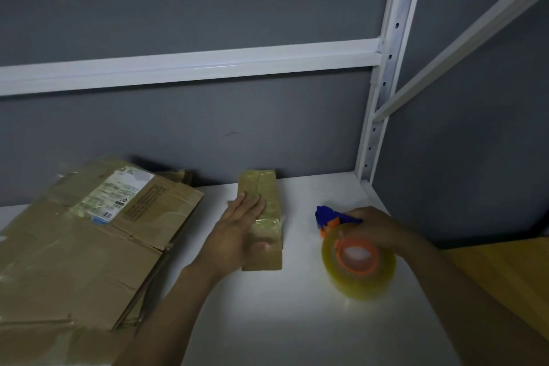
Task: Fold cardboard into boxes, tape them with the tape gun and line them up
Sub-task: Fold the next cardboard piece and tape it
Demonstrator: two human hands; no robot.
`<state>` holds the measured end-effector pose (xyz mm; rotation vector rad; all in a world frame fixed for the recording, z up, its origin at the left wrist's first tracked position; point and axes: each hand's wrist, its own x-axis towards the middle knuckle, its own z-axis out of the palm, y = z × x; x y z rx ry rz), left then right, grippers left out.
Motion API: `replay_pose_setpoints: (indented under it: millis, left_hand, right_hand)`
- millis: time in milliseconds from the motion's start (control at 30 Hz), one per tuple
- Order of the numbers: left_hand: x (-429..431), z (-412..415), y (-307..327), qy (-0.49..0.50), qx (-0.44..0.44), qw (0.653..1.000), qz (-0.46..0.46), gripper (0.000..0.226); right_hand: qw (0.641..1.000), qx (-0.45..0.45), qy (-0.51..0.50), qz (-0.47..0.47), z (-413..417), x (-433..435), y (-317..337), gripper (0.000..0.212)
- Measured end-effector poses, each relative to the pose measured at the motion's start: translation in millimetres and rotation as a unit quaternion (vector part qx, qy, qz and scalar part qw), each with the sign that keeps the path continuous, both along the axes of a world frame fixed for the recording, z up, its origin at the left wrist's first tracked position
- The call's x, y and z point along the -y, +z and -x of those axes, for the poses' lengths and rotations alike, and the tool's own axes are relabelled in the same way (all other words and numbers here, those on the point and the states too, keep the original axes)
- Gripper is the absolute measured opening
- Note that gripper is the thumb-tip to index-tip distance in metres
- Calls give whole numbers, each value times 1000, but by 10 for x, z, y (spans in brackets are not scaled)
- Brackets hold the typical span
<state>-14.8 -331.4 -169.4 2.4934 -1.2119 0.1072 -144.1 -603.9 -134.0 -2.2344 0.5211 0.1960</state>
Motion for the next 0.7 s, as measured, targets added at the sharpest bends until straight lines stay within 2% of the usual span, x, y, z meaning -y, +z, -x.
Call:
replay_pose_setpoints:
  millis: [100, 167, 233, 300, 433, 567, 700]
  left_hand:
    - [-9, 12, 15, 1, -1, 1000, 8, 92]
    - [-24, -4, -22, 2, -2, 1000, 17, 89]
    - [-42, -21, -65, -2, -3, 1000, 26, 88]
    - [-59, -30, -87, 0, -5, 999, 34, 89]
    - [-86, -11, -75, 5, 0, 1000, 26, 84]
    - [-69, -61, -85, 0, 19, 999, 33, 85]
    - [-40, -40, -130, 7, 28, 998, 56, 88]
  right_hand:
    - [981, 160, -50, 99, -146, -225, -77, 14]
    - [975, 208, -62, 51, -275, -527, -58, 20]
    - [983, 155, -44, -83, -393, -797, -84, 23]
    - [978, 89, -34, -188, -460, -939, -149, 17]
    - [930, 102, -99, -340, -535, -949, -166, 8]
    - [895, 113, -154, -403, -618, -899, -190, 9]
    - [877, 49, -172, -446, -616, -1068, -410, 25]
